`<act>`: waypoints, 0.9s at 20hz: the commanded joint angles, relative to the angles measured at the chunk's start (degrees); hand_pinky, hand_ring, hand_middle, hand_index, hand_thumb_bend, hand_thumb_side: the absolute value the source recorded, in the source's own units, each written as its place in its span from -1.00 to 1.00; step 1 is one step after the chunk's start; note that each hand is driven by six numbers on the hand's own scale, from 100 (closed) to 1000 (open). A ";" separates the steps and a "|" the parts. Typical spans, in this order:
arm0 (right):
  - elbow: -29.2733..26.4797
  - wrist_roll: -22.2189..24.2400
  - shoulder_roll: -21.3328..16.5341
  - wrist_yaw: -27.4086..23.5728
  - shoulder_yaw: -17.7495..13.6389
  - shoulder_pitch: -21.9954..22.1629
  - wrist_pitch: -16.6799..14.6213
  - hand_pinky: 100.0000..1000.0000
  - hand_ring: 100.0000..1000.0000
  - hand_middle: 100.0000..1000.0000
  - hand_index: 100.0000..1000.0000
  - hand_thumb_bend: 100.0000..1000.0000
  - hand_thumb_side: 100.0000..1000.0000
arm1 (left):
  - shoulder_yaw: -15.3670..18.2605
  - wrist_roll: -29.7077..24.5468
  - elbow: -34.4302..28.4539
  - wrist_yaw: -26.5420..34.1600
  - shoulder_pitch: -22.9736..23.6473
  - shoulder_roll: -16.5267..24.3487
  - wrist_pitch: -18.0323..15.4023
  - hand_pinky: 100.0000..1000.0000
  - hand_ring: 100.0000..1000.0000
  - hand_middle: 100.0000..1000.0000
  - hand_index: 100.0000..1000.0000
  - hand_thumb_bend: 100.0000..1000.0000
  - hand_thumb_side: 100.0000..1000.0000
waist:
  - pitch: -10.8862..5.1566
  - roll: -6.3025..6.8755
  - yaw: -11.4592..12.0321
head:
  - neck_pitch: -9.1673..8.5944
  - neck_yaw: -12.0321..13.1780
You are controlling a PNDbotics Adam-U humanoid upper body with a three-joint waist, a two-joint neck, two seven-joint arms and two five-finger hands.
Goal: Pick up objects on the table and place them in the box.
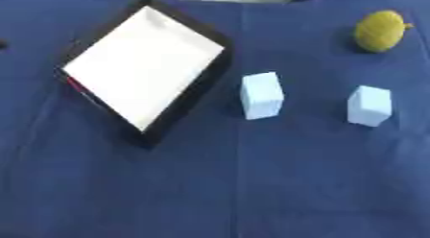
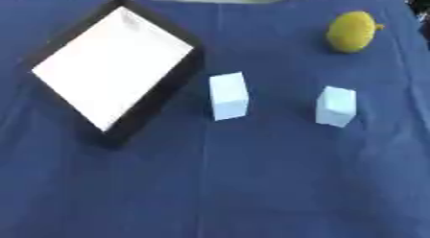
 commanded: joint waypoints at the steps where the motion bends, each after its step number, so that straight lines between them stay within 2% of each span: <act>1: -0.43 0.07 -1.75 0.23 -0.01 -0.53 0.00 1.00 0.55 0.29 0.70 -1.00 0.03 | 0.38 1.06 -1.08 0.83 -0.79 1.77 0.02 -0.02 0.31 0.34 0.40 -1.00 0.01 | -0.33 -0.67 0.11 | -0.41 0.18; 13: -0.61 -0.01 -2.08 -0.14 -0.08 -1.34 0.00 1.00 0.56 0.31 0.71 -1.00 0.02 | 0.45 2.36 -1.54 1.27 -0.79 1.40 0.26 -0.05 0.26 0.28 0.32 -1.00 0.06 | -0.29 -0.70 0.61 | -0.17 0.61; 16: -0.36 0.10 -3.42 -0.36 0.49 -2.49 -0.47 1.00 0.58 0.34 0.72 -1.00 -0.01 | 0.67 2.63 -1.52 1.10 -0.31 1.56 0.28 -0.05 0.26 0.28 0.32 -1.00 0.06 | -0.51 -0.86 0.46 | 0.56 0.62; 18: 0.57 0.44 -5.12 -0.32 1.37 -3.70 -1.92 1.00 0.61 0.38 0.73 -1.00 -0.06 | 0.73 2.62 -1.41 0.88 0.23 1.93 0.29 -0.05 0.26 0.28 0.32 -1.00 0.07 | -0.82 -1.18 0.09 | 1.06 0.54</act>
